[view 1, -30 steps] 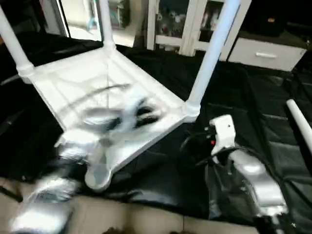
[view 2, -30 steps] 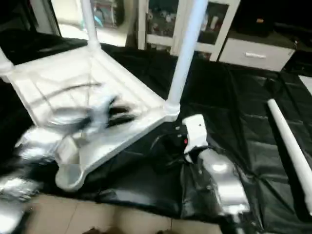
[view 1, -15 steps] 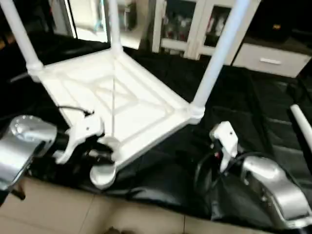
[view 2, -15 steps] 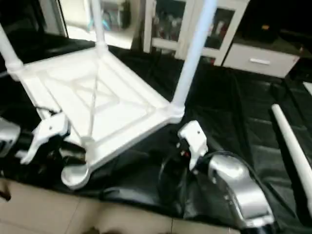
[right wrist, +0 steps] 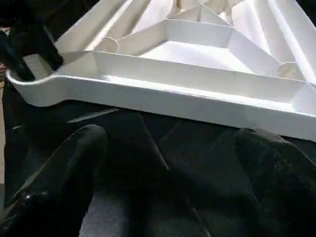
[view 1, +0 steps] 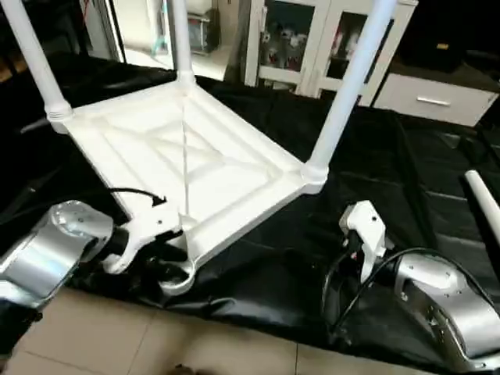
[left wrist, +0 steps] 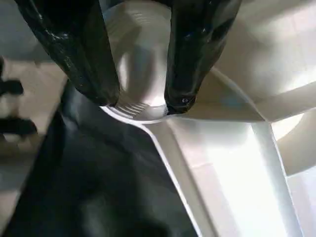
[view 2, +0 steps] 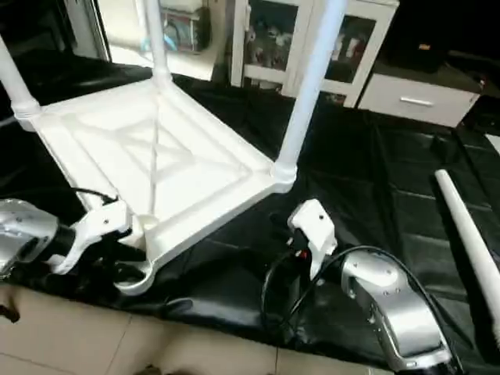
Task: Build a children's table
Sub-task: Rotate table base
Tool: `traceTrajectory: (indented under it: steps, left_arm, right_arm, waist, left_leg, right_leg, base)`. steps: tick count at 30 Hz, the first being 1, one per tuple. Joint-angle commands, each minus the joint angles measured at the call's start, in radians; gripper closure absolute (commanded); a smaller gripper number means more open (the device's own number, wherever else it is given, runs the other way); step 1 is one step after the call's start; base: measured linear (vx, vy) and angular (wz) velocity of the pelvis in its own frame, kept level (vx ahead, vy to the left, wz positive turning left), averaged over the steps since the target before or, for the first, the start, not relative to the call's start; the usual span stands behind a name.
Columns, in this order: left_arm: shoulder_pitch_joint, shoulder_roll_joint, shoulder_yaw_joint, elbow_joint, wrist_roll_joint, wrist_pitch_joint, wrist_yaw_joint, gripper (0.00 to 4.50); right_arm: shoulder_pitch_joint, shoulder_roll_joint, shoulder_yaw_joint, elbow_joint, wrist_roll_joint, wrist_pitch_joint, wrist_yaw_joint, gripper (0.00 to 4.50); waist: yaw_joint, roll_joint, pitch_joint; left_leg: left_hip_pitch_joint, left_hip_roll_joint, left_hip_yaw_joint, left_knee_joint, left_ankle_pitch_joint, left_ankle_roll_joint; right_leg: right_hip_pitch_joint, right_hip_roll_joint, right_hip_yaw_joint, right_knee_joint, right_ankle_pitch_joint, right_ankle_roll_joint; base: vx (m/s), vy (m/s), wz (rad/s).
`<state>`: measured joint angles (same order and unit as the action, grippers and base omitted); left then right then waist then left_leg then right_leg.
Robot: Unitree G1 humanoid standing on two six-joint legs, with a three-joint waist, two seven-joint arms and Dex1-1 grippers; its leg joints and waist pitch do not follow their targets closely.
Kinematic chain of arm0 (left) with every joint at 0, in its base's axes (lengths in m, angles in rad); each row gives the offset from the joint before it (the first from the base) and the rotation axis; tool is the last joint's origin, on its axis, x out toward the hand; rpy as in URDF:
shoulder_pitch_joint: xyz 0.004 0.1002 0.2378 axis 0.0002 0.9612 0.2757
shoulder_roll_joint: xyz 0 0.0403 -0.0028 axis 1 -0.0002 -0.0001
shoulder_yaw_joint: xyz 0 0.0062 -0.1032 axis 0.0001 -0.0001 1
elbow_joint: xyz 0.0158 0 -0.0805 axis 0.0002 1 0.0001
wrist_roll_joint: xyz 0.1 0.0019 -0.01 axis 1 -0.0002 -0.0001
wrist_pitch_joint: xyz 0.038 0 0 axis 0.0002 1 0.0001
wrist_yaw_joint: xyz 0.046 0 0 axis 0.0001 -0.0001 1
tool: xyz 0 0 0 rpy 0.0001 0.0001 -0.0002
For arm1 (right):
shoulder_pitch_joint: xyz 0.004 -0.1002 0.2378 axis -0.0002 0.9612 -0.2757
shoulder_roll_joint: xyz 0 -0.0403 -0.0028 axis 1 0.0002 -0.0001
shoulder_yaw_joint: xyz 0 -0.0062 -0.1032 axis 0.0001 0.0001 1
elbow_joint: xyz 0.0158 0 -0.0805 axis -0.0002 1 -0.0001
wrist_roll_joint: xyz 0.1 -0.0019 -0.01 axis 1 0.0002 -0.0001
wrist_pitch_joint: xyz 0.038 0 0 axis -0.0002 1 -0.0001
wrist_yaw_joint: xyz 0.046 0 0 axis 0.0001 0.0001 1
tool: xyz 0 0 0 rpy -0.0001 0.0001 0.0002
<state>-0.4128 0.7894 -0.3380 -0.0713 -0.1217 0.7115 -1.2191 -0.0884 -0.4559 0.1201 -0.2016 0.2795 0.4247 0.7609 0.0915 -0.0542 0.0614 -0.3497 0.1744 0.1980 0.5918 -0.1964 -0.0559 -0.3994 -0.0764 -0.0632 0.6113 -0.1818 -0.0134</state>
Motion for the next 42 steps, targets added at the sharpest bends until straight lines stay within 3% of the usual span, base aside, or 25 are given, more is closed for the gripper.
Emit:
traceTrajectory:
  steps: [1,3,5,7,8,9,11,15,18,21,24,26,30,32,34,39,42]
  left_arm:
    - [-0.030,-0.025,-0.025,0.002,-0.009,0.000,0.017,2.72]
    - [-0.042,-0.055,-0.040,0.009,-0.012,0.002,0.019,2.72]
    - [-0.070,-0.122,-0.086,0.047,0.013,-0.011,0.034,2.72]
    - [-0.089,-0.166,-0.115,0.072,0.028,-0.016,0.047,2.72]
    - [-0.107,-0.214,-0.134,0.093,0.030,-0.022,0.052,2.72]
    - [-0.112,-0.230,-0.140,0.100,0.030,-0.026,0.053,2.72]
    - [-0.132,-0.289,-0.147,0.134,0.031,-0.036,0.080,2.72]
    - [-0.189,-0.456,-0.128,0.263,0.037,-0.116,0.200,2.72]
    - [-0.232,-0.533,-0.091,0.344,0.045,-0.199,0.276,2.72]
    - [-0.250,-0.539,-0.047,0.357,0.033,-0.274,0.282,2.72]
    - [-0.243,-0.514,-0.026,0.327,0.014,-0.294,0.233,2.72]
    - [-0.235,-0.500,-0.013,0.306,-0.005,-0.290,0.212,2.72]
    - [-0.218,-0.436,0.010,0.263,-0.042,-0.300,0.144,2.72]
    - [-0.208,-0.347,-0.014,0.254,-0.040,-0.308,0.047,2.54]
    - [-0.209,-0.317,-0.031,0.282,-0.002,-0.367,0.022,2.37]
    - [-0.233,-0.307,-0.073,0.379,0.073,-0.472,0.019,2.25]
    - [-0.252,-0.308,-0.110,0.450,0.087,-0.502,-0.016,2.25]
  right_arm:
    - [-0.008,-0.012,-0.039,-0.004,0.005,-0.003,-0.014,0.00]
    - [-0.013,-0.008,-0.050,0.007,0.000,-0.006,-0.030,0.00]
    - [-0.032,-0.001,-0.071,0.043,-0.022,-0.008,-0.075,0.00]
    - [-0.048,0.005,-0.084,0.066,-0.038,-0.018,-0.108,0.00]
    - [-0.059,0.011,-0.098,0.080,-0.038,-0.018,-0.127,0.00]
    - [-0.062,0.012,-0.102,0.084,-0.036,-0.016,-0.132,0.00]
    - [-0.069,0.016,-0.109,0.092,-0.039,-0.016,-0.146,0.00]
    - [-0.081,0.028,-0.121,0.101,-0.040,-0.019,-0.170,0.00]
    - [-0.086,0.030,-0.120,0.103,-0.038,-0.023,-0.175,0.00]
    - [-0.084,0.029,-0.124,0.101,-0.037,-0.026,-0.177,0.00]
    - [-0.079,0.031,-0.129,0.107,-0.039,-0.032,-0.178,0.00]
    - [-0.077,0.032,-0.130,0.109,-0.039,-0.034,-0.179,0.00]
    - [-0.076,0.035,-0.132,0.110,-0.039,-0.033,-0.182,0.00]
    - [-0.074,0.035,-0.130,0.110,-0.035,-0.034,-0.175,0.00]
    - [-0.069,0.033,-0.122,0.107,-0.031,-0.035,-0.161,0.00]
    - [-0.060,0.026,-0.094,0.104,-0.028,-0.040,-0.128,0.00]
    - [-0.055,0.022,-0.085,0.099,-0.029,-0.040,-0.117,0.00]
  waist:
    - [-0.002,0.017,-0.053]
    - [-0.003,0.019,-0.056]
    - [-0.004,0.018,-0.058]
    - [-0.003,0.018,-0.062]
    - [-0.003,0.021,-0.063]
    - [-0.004,0.018,-0.063]
    - [-0.004,0.016,-0.067]
    - [0.002,0.014,-0.074]
    - [0.003,0.012,-0.074]
    - [-0.003,0.007,-0.070]
    - [-0.005,0.010,-0.069]
    - [-0.003,0.018,-0.069]
    - [-0.003,0.021,-0.070]
    - [-0.002,0.018,-0.069]
    - [-0.004,0.023,-0.067]
    - [0.002,0.023,-0.066]
    - [0.003,0.025,-0.070]
  left_leg:
    - [0.022,0.058,-0.031,-0.082,-0.301,-0.039]
    - [0.013,0.059,-0.035,-0.084,-0.277,-0.036]
    - [0.018,0.057,-0.031,-0.080,-0.266,-0.036]
    - [0.010,0.057,-0.033,-0.078,-0.234,-0.033]
    - [0.011,0.056,-0.030,-0.076,-0.218,-0.028]
    - [0.012,0.055,-0.029,-0.075,-0.216,-0.024]
    - [0.003,0.055,-0.030,-0.072,-0.171,-0.010]
    - [0.002,0.054,-0.027,-0.062,-0.120,0.023]
    - [-0.001,0.056,-0.030,-0.062,-0.126,0.040]
    - [-0.007,0.053,-0.031,-0.062,-0.145,0.044]
    - [0.001,0.056,-0.031,-0.063,-0.166,0.037]
    - [0.004,0.058,-0.031,-0.065,-0.168,0.031]
    - [0.005,0.058,-0.030,-0.067,-0.165,0.024]
    - [0.004,0.056,-0.030,-0.069,-0.164,0.024]
    - [0.005,0.056,-0.030,-0.071,-0.184,0.017]
    - [0.012,0.059,-0.029,-0.072,-0.210,0.003]
    - [0.007,0.058,-0.031,-0.072,-0.191,-0.004]
  right_leg:
    - [0.026,-0.074,0.059,-0.087,-0.350,-0.157]
    - [0.034,-0.074,0.057,-0.081,-0.324,-0.156]
    - [0.030,-0.072,0.057,-0.083,-0.304,-0.161]
    - [0.040,-0.075,0.057,-0.077,-0.268,-0.172]
    - [0.038,-0.074,0.057,-0.076,-0.244,-0.175]
    - [0.038,-0.073,0.056,-0.078,-0.240,-0.175]
    - [0.047,-0.074,0.056,-0.070,-0.190,-0.185]
    - [0.052,-0.074,0.054,-0.062,-0.098,-0.215]
    - [0.055,-0.077,0.052,-0.066,-0.109,-0.217]
    - [0.059,-0.076,0.050,-0.074,-0.164,-0.194]
    - [0.051,-0.077,0.050,-0.078,-0.226,-0.176]
    - [0.047,-0.074,0.049,-0.075,-0.220,-0.180]
    - [0.047,-0.071,0.050,-0.068,-0.160,-0.202]
    - [0.047,-0.071,0.050,-0.068,-0.162,-0.201]
    - [0.046,-0.071,0.051,-0.069,-0.195,-0.188]
    - [0.040,-0.075,0.053,-0.075,-0.221,-0.178]
    - [0.046,-0.077,0.053,-0.069,-0.179,-0.182]
  base:
    - [0.000,0.000,0.00]
    - [0.000,0.000,0.00]
    - [0.000,0.000,0.00]
    - [0.000,0.000,0.00]
    - [0.000,0.000,0.00]
    - [0.000,0.000,0.00]
    - [0.000,0.000,0.00]
    - [0.000,0.000,0.00]
    - [0.000,0.000,0.00]
    - [0.000,0.000,0.00]
    - [0.000,0.000,0.00]
    - [0.000,0.000,0.00]
    - [0.000,0.000,0.00]
    - [0.000,0.000,0.00]
    - [0.000,0.000,0.00]
    - [0.000,0.000,0.00]
    - [0.000,0.000,0.00]
